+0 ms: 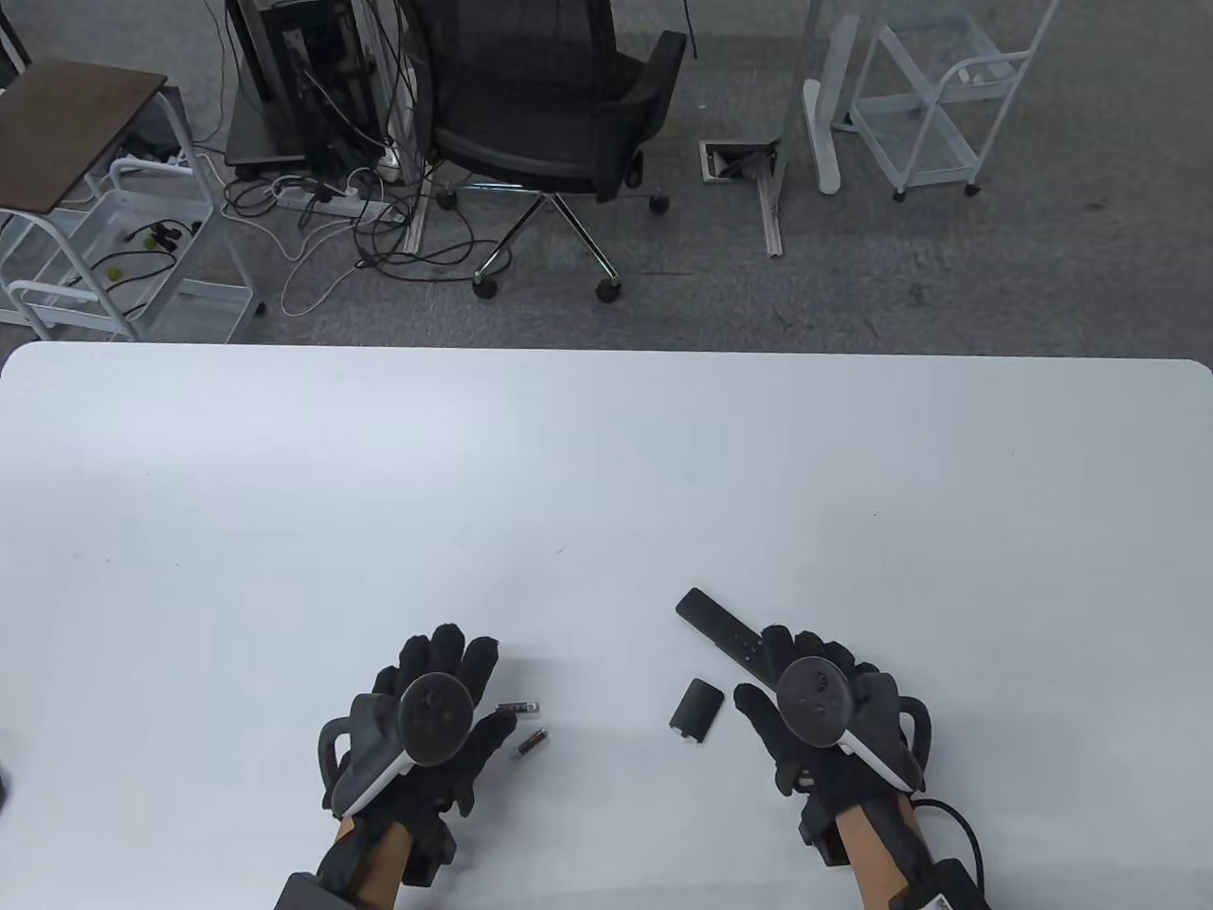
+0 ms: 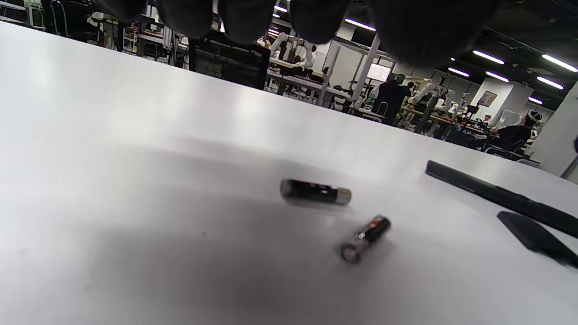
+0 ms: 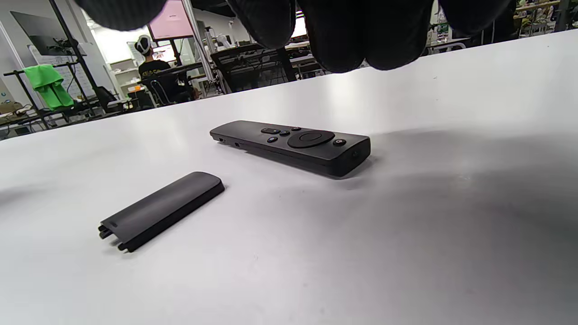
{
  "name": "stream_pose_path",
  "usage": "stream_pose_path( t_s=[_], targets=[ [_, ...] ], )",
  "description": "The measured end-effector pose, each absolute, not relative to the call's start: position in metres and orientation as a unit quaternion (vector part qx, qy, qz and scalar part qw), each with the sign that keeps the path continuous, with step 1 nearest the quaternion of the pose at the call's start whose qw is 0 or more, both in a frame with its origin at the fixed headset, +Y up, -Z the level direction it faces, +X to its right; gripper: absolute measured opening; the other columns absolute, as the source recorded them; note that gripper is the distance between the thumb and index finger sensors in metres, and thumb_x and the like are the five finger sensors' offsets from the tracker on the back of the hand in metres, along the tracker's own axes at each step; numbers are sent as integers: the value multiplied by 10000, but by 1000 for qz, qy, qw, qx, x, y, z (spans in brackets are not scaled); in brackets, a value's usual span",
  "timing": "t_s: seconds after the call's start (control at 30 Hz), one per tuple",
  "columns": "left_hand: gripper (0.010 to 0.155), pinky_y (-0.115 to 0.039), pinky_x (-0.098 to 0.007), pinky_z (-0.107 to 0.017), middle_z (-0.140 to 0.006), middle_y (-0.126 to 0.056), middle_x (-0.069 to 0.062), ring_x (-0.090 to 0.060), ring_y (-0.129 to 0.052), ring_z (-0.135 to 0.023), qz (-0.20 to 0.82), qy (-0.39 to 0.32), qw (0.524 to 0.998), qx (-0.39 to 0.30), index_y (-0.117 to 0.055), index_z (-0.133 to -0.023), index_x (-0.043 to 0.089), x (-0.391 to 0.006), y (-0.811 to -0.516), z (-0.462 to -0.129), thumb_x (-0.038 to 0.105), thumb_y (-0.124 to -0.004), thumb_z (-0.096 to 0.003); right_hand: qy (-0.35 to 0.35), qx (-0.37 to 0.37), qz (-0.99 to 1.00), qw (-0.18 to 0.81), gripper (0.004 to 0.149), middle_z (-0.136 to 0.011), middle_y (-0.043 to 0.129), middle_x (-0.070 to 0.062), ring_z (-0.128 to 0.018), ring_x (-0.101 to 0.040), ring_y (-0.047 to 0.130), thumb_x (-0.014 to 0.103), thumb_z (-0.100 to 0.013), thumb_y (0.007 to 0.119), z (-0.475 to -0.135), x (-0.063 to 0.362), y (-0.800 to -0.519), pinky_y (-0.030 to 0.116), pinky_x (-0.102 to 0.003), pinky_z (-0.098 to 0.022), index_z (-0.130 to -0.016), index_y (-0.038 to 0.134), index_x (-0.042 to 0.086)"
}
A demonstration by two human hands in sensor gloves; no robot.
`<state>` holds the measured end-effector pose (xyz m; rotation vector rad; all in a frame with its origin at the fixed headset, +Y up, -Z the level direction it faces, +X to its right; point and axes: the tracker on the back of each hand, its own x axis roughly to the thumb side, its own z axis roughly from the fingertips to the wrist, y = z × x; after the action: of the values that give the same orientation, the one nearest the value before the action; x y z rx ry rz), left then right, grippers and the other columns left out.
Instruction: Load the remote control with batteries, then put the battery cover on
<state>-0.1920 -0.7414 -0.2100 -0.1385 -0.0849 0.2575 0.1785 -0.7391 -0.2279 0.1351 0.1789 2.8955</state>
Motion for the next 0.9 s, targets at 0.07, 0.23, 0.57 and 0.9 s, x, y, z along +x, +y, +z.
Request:
stream_pose_path(
  t_s=[0.07,0.23,0.57,0.9],
  targets=[
    [780,-487,-638,-839,-1236,-482,-119,-449,-506,-1133,127,-42,988,-73,-530,-1121,343,-192,-742,-210,611,-755,-424,61,47,990,118,793,-1112,658,-326,-972,-620,641,570,-466,648,-228,178,-740,496,-765,-666,-1108,571,111],
    [780,-487,-637,-840,-1236,-480,-117,-449,-504,-1133,129,-42,988,-73,-525,-1121,347,-191,-741,-209,611,-755,-424,56,51,990,117,791,-1110,661,-324,-971,-620,642,569,-465,658,-228,178,-740,498,-764,-666,-1105,578,111],
    [781,-485,-638,-840,-1237,-478,-118,-449,-504,-1134,129,-44,988,-75,-526,-1122,345,-191,-740,-210,611,-755,-424,2,70,991,116,830,-1117,666,-285,-985,-588,654,594,-436,718,-226,176,-736,506,-756,-678,-1107,546,137],
    [779,-486,-638,-839,-1237,-479,-118,-451,-504,-1133,128,-48,988,-77,-527,-1121,346,-189,-740,-210,611,-754,-425,6,79,992,95,868,-1170,560,-242,-1028,-565,601,578,-406,791,-235,175,-752,510,-755,-694,-1115,465,199]
  ],
)
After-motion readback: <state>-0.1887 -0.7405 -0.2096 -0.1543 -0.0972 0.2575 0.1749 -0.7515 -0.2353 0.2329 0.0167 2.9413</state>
